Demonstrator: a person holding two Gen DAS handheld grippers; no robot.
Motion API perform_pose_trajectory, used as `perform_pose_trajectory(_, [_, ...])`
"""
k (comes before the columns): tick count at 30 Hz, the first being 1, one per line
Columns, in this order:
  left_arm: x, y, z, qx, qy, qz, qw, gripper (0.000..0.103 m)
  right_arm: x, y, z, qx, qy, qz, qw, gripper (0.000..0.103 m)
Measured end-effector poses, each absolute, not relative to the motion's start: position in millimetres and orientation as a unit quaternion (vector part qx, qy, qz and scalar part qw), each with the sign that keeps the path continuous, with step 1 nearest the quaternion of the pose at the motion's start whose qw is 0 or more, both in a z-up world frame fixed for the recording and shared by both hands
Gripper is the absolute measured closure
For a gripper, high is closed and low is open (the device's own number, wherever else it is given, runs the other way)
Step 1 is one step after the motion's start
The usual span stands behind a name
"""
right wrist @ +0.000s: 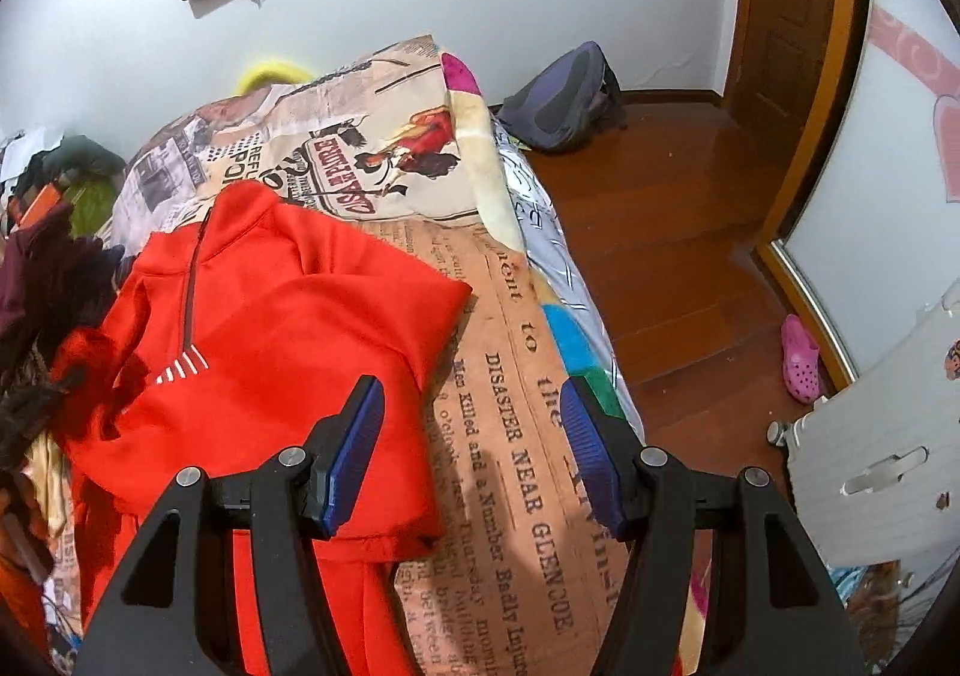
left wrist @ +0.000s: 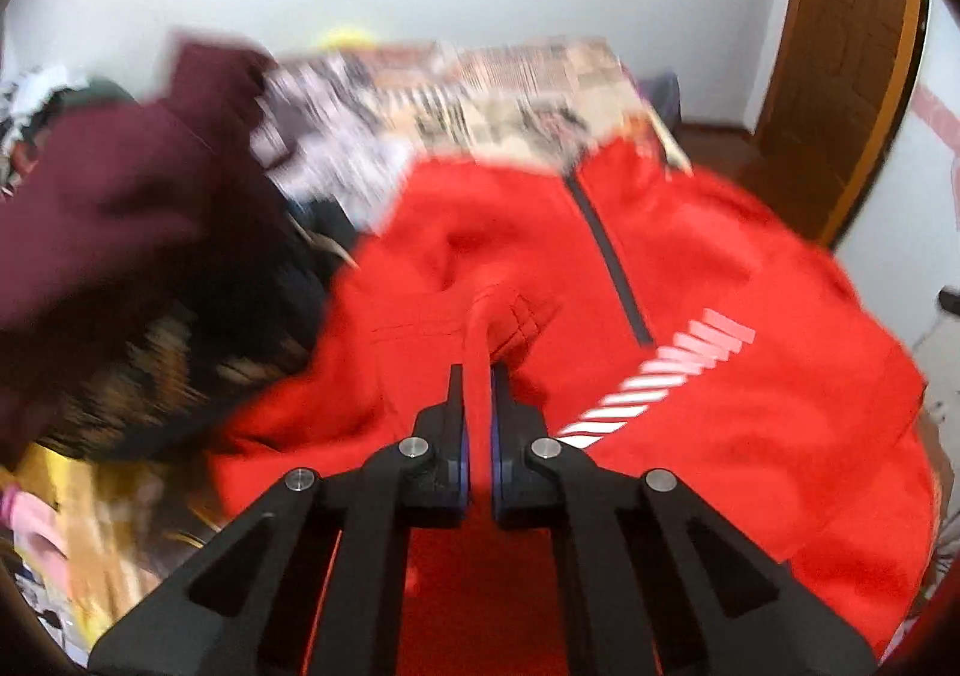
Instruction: Fold large clothes
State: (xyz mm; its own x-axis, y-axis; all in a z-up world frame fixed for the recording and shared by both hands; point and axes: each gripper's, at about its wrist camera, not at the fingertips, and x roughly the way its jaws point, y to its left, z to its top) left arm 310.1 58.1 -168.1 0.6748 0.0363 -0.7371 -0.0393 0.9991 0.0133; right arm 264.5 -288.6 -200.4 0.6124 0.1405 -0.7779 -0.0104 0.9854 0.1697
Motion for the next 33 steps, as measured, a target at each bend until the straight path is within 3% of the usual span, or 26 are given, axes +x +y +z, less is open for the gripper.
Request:
perform_pose_trajectory(6, [278, 72, -120, 0.018, 0.329, 0.040, 0.943, 0.100, 272, -263, -224, 0.069, 0.471, 0.077, 0.876, 0.046])
perform_pose_trajectory(12, [254, 82, -123, 0.033, 0.312, 0.079, 0.946, 0.100, 269, -239, -254, 0.052, 0.515, 0.099, 0.850, 0.046])
perform_pose_trajectory(21, [232, 131, -183, -0.020, 0.380, 0.133, 0.915, 0.100, 259, -243, -251, 0.048, 0.516, 0.106, 0.848, 0.045])
perform_pose_trajectory(24, [226, 145, -208, -0.044, 0.410, 0.142, 0.900, 0.099, 257, -251, -255, 0.068, 0.518, 0.098, 0.847, 0.038])
perform_pose_trajectory(30, [216, 157, -251, -0.062, 0.468, 0.160, 0.867, 0.089, 247, -262, -260, 0.091, 0.515, 0.086, 0.848, 0.032])
perform_pose_trajectory(33, [208, 161, -267, -0.072, 0.487, 0.161, 0.855, 0.079, 246, -262, -259, 0.091, 0.513, 0.083, 0.850, 0.032])
